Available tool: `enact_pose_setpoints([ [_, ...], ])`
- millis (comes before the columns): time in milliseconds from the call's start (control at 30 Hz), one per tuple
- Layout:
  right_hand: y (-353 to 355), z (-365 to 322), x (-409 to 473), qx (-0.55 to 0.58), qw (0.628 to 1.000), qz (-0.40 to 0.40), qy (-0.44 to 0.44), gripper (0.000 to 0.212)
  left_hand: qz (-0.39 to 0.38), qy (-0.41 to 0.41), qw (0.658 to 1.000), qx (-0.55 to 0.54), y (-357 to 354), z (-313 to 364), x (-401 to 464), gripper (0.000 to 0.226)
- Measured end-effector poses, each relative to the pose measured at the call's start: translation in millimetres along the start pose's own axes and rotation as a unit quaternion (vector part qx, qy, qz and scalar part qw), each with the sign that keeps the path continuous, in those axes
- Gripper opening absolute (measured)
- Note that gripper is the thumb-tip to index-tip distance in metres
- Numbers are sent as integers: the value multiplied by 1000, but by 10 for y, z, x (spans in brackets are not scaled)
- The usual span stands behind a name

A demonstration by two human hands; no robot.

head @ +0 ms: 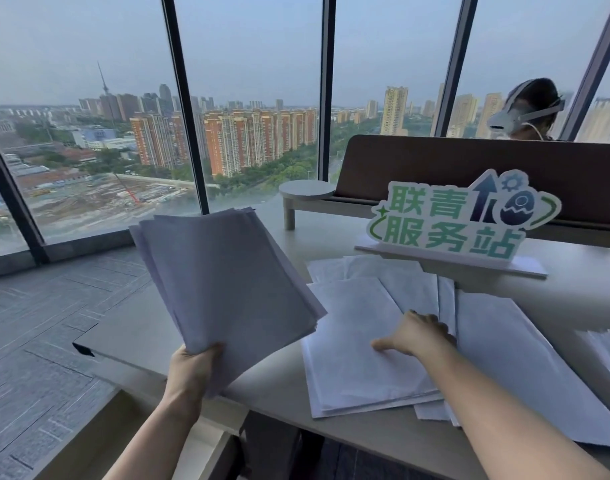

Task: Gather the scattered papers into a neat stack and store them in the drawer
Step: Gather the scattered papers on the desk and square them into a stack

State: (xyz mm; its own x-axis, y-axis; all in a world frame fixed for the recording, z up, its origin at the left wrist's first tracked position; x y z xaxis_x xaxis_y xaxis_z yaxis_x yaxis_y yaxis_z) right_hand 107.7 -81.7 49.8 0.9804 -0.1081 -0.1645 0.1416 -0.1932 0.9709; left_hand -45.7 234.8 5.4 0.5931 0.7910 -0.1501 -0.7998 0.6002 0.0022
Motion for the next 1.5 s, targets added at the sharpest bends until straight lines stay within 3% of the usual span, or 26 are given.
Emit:
enact_pose_setpoints([
  [133, -15, -64, 74, -5, 999, -46, 0, 82, 0, 0, 1000, 10, -12, 13, -16, 15],
  [233, -79, -116, 178, 4, 996, -86, -6, 89, -2, 7, 1000, 11, -13, 1, -10, 14],
  [400, -76, -117, 125, 66, 997, -47, -8, 85, -2, 17, 1000, 11, -12, 8, -21, 14],
  [600, -170, 73, 163, 189, 978, 86, 35, 23, -12, 21, 1000, 6, -75, 34, -74, 12],
  [667, -107, 169, 194, 235, 965, 115, 28, 14, -18, 21, 1000, 2, -131, 50, -99, 11],
  [933, 39, 439, 406, 295, 940, 166, -44, 31, -42, 22, 999, -5, -438, 90, -205, 8],
  [1200, -68, 414, 546, 169, 977, 73, -109, 45, -57, 24, 998, -10, -592, 16, -199, 10],
  [1400, -50, 265, 606, 111, 982, 59, -140, 39, -76, 4, 997, -13, -575, 15, -240, 8],
  [1500, -90, 268, 625, 117, 984, 73, -115, 34, -79, 6, 997, -21, -571, 11, -226, 6],
])
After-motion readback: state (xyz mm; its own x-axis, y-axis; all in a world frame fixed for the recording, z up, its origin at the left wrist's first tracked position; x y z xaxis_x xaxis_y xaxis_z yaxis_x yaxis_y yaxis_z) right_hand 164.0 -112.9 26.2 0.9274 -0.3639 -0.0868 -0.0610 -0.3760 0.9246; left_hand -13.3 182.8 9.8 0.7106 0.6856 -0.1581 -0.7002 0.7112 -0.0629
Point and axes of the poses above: each hand's wrist, its own x-axis towards the middle knuckle, its own y-axis out of the back of the hand, z = x × y, the point moved 2 cm from there along x, towards the middle knuckle, and after that the axes turned 4 degrees about z, right-handed, at the moved point
